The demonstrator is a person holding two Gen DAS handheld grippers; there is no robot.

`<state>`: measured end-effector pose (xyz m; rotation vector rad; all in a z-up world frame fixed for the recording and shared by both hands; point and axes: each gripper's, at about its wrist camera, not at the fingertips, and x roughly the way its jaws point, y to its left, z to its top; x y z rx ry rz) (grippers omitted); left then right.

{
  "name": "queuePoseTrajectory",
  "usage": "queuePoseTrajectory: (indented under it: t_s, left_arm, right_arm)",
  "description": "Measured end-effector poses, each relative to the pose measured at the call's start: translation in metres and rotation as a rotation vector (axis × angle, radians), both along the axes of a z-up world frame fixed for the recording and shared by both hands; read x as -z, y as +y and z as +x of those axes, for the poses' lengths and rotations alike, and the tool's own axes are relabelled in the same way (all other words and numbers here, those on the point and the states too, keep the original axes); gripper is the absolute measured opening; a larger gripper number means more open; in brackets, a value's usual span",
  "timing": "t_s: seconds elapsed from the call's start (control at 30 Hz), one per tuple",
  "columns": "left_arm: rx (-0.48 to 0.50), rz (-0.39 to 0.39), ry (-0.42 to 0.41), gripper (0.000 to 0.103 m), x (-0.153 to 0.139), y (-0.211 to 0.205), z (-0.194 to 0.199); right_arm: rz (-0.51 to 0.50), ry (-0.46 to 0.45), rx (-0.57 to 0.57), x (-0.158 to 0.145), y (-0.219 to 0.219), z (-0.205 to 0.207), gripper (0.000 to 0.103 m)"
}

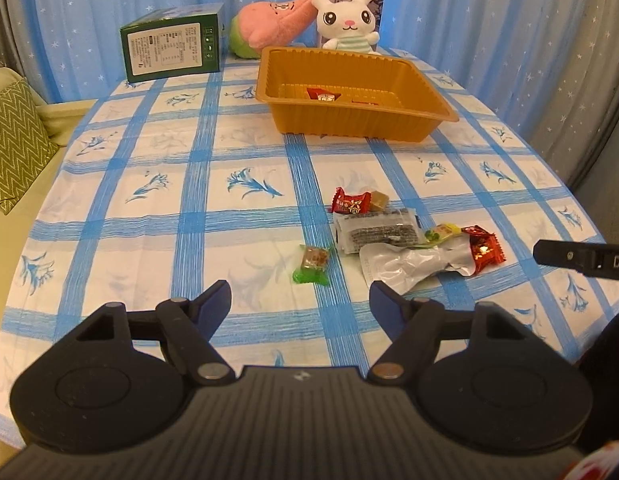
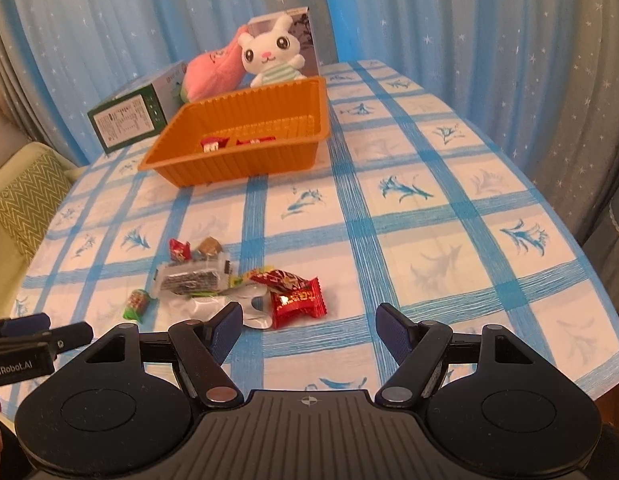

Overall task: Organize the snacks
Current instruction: 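Withdraw both tools from the tray back over the remaining snacks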

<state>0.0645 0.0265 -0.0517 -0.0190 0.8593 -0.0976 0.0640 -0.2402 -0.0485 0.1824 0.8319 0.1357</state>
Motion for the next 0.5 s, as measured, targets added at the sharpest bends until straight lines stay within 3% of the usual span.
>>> queuePoseTrajectory:
  t_s: [0.5]
  left_arm:
    - [0.011, -0.013, 0.037, 0.073, 0.027, -0.006, 0.043]
  right_arm:
    - [-0.086, 0.046, -0.064, 0.050, 0.015, 0.043, 0.074]
